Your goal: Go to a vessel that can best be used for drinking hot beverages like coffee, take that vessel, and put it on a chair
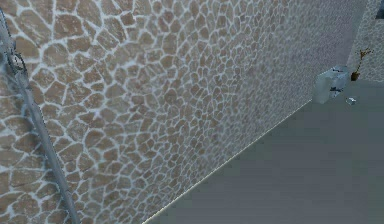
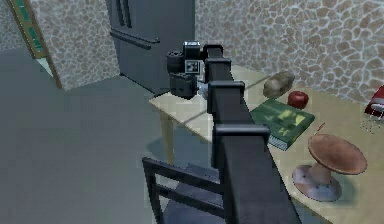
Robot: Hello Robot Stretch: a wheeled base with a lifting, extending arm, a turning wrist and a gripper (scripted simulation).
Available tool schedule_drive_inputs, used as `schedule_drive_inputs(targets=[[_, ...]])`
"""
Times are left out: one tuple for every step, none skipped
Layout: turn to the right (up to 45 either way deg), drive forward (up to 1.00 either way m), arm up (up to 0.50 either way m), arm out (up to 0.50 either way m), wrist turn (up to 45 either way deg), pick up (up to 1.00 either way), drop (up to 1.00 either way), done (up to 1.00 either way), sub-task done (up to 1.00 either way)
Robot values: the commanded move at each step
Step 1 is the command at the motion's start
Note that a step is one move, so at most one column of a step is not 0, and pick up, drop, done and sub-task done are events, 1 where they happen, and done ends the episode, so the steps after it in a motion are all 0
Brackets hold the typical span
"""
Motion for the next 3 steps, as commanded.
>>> schedule_drive_inputs(targets=[[0.0, 0.00, 0.00, 0.00, 0.0, 0.00, 1.00, 0.00, 0.00], [0.0, 0.00, 0.00, -0.10, 0.0, 0.00, 0.00, 0.00, 0.00], [0.0, 0.00, 0.00, 0.00, 0.0, 0.00, 0.00, 1.00, 0.00]])
